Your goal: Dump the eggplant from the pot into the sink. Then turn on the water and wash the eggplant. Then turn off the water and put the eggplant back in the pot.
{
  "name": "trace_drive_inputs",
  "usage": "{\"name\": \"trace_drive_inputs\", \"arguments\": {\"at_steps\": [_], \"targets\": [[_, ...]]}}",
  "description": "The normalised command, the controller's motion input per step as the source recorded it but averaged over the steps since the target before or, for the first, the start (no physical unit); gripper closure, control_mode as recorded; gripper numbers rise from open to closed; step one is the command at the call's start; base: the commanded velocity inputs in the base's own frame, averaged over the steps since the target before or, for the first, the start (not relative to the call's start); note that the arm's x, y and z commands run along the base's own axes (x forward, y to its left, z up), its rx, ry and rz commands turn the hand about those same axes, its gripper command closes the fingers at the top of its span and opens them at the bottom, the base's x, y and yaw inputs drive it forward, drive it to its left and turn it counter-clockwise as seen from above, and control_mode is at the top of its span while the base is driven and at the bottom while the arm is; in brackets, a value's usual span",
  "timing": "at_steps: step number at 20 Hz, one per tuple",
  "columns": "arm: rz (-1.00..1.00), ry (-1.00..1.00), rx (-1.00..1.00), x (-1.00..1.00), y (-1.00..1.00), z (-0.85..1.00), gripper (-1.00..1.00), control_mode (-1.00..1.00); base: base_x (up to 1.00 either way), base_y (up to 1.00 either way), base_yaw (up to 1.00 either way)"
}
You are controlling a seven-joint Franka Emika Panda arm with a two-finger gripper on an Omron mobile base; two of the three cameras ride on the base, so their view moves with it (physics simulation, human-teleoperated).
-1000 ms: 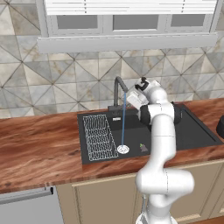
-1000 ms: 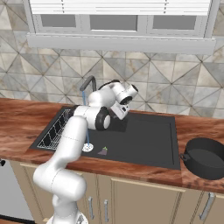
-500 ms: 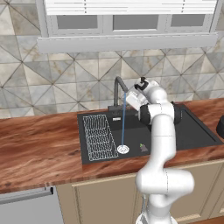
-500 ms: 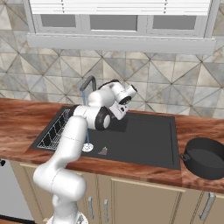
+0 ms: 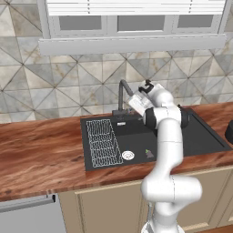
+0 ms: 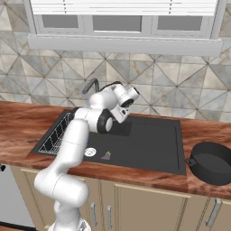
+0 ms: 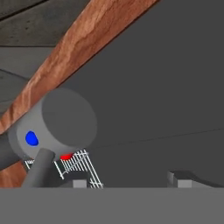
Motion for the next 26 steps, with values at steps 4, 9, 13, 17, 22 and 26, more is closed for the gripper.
{"name": "trace_drive_inputs", "arguments": {"at_steps": [4,9,13,17,22,26], "targets": [[0.00,0.00,0.00,0.00,0.53,0.00,-1.00,-1.00,0.00,0.00,0.00],[0.00,-0.01,-0.02,-0.14,0.05,0.12,-1.00,-1.00,0.00,0.00,0.00],[-0.01,-0.17,-0.16,-0.79,-0.36,0.42,-1.00,-1.00,0.00,0.00,0.00],[0.00,-0.29,-0.19,-0.99,-0.33,0.51,-1.00,-1.00,0.00,0.00,0.00],[0.00,-0.25,-0.18,-1.00,-0.16,0.22,-1.00,-1.00,0.00,0.00,0.00],[0.00,-0.24,-0.13,-1.00,0.00,0.00,-1.00,-1.00,0.00,0.00,0.00]]}}
